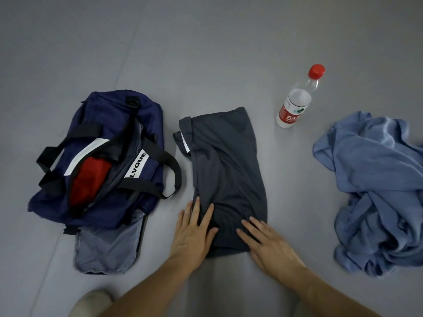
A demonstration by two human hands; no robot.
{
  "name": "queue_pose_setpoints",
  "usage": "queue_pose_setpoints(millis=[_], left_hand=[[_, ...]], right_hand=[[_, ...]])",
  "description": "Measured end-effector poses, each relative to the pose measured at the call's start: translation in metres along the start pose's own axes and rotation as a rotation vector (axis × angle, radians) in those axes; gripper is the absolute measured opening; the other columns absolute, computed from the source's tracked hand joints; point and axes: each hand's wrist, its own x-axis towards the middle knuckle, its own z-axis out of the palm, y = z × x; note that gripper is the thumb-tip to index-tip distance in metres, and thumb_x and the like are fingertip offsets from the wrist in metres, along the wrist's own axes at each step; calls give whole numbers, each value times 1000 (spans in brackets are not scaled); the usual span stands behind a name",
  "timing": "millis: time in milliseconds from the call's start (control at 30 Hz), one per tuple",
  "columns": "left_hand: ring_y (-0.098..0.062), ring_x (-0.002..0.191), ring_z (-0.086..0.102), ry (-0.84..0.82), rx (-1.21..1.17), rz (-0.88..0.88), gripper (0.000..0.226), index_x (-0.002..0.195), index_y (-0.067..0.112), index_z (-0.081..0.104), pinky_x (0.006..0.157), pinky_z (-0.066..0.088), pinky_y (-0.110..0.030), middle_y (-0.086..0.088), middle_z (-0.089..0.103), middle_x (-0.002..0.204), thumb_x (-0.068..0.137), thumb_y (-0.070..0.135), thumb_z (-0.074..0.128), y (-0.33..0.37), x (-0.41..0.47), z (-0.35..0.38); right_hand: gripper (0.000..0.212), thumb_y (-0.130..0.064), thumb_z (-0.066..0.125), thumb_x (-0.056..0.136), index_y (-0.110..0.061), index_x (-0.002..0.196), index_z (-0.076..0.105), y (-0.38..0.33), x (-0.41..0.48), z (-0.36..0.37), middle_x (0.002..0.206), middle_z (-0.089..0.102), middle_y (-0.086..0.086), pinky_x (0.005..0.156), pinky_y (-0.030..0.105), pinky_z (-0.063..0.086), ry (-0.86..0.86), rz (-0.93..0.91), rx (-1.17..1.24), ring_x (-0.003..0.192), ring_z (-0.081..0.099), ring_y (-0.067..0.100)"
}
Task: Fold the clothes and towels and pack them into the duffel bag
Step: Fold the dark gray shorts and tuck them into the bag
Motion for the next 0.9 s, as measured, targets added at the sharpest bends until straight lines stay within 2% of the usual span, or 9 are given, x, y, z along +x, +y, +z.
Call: queue_pose_setpoints(millis=[133, 233, 300, 367, 467, 567, 733, 833, 900], left_hand=[[-34, 151, 23, 56, 54, 236, 69, 156, 19, 31, 118, 31, -51, -13, 19, 165, 95, 29, 62, -1, -18, -1], [-26, 136, 48, 34, -23, 394, 68, 146, 19, 48, 106, 49, -41, -6, 39, 155, 85, 18, 76, 0, -30, 2], [-23, 131, 54, -20, -97, 344, 66, 148, 21, 47, 104, 51, -37, 0, 44, 151, 89, 33, 73, -2, -41, 5], [-21, 140, 43, -99, -75, 330, 80, 155, 26, 31, 114, 35, -31, 1, 35, 159, 88, 49, 68, -5, -46, 7], [-18, 138, 44, -131, 10, 343, 94, 154, 27, 31, 111, 36, -31, 0, 39, 157, 77, 60, 74, -7, -38, 5], [-20, 122, 60, -22, 32, 373, 79, 140, 23, 54, 97, 53, -30, -1, 55, 142, 72, 51, 82, -6, -27, 3], [-14, 96, 63, 173, -12, 325, 37, 120, 19, 67, 72, 58, -26, 4, 62, 115, 88, 36, 60, 0, -19, 0], [-15, 77, 62, 140, -87, 231, 28, 110, 23, 63, 59, 52, -29, 6, 60, 96, 93, 34, 44, 5, -4, -18], [-18, 78, 63, 110, -174, 184, 22, 111, 25, 57, 65, 52, -33, 5, 61, 98, 97, 34, 42, 4, 8, -32]], right_hand=[[73, -61, 43, 93, -20, 153, 37, -3, -4, -2, 159, 35, 7, 117, 41, 23, -120, -28, -60, 146, 34, 26], [84, -61, 68, 82, -20, 151, 41, -8, -6, -6, 155, 41, 6, 114, 39, 39, -146, -29, -37, 142, 42, 25], [87, -57, 80, 72, -21, 145, 51, -15, -9, -7, 149, 50, 4, 106, 37, 47, -128, -20, 3, 135, 50, 23], [84, -53, 86, 65, -22, 138, 59, -19, -10, -9, 143, 57, 2, 97, 33, 52, -93, -13, 37, 129, 57, 21], [63, -46, 78, 76, -22, 133, 64, -16, -6, -10, 136, 62, 0, 91, 32, 55, -9, -51, 27, 122, 62, 20], [53, -43, 50, 86, -23, 133, 64, -11, 0, -6, 137, 62, -1, 90, 34, 56, 48, -43, -31, 122, 62, 20], [62, -61, 54, 84, -23, 133, 63, -16, 6, -5, 139, 59, 2, 92, 40, 53, 62, 15, -72, 121, 58, 24], [45, -51, 49, 87, -25, 117, 71, -20, 24, -17, 117, 69, -2, 83, 37, 53, 104, 101, -15, 100, 64, 22], [40, -52, 47, 92, -26, 112, 70, -16, 39, -28, 100, 71, -5, 78, 35, 51, 98, 186, 96, 87, 65, 20]])
